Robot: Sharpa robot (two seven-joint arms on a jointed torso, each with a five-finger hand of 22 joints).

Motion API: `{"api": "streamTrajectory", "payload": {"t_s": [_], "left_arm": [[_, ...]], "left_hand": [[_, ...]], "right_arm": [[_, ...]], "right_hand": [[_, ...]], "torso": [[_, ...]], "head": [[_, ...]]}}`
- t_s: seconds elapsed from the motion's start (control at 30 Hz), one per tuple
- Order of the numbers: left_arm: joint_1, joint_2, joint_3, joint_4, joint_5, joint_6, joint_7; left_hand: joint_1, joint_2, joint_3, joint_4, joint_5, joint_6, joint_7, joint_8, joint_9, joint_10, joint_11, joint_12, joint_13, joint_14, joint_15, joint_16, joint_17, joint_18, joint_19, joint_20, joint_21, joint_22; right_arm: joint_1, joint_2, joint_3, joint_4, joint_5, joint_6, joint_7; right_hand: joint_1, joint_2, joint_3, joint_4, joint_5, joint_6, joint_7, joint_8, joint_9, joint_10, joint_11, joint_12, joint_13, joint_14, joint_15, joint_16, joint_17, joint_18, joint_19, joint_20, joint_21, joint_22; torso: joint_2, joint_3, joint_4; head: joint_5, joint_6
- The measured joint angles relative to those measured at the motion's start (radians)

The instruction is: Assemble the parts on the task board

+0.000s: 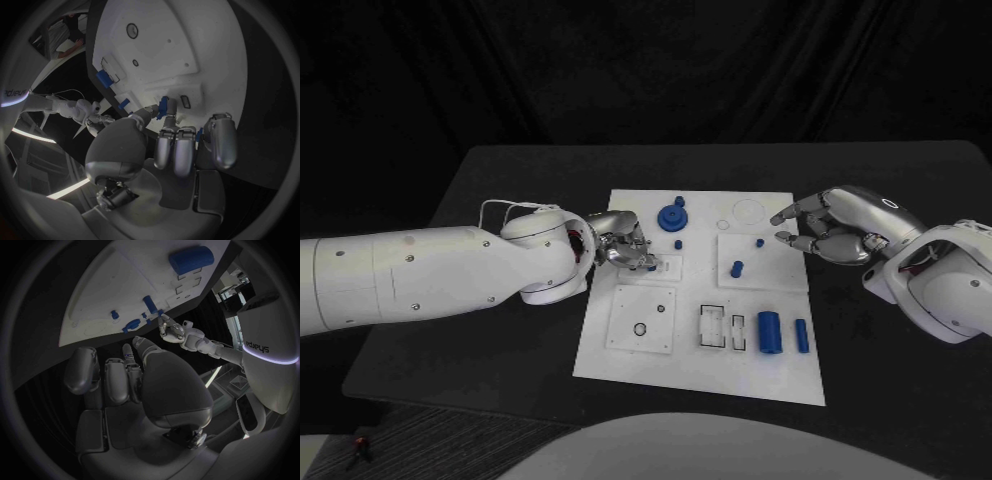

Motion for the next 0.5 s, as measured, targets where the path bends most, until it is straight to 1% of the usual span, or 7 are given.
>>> {"api": "streamTrajectory", "payload": {"t_s": [0.5], "left_arm": [[-0.001,0.011,0.002,-0.017,0.0,0.001,0.004]], "left_hand": [[0.0,0.0,0.003,0.003,0.0,0.001,0.0,0.002,0.003,0.0,0.0,0.0,0.0,0.0,0.0,0.0,0.0,0.0,0.0,0.0,0.0,0.0]], "right_arm": [[-0.001,0.001,0.0,-0.001,0.0,0.002,0.0]], "right_hand": [[0.0,0.0,0.0,0.0,0.0,0.0,0.0,0.0,0.0,0.0,0.0,-0.004,0.0,-0.001,0.001,0.0,0.0,0.0,0.0,0.0,0.0,0.0]], "torso": [[0.0,0.0001,0.0]], "head": [[0.002,0.0]]}}
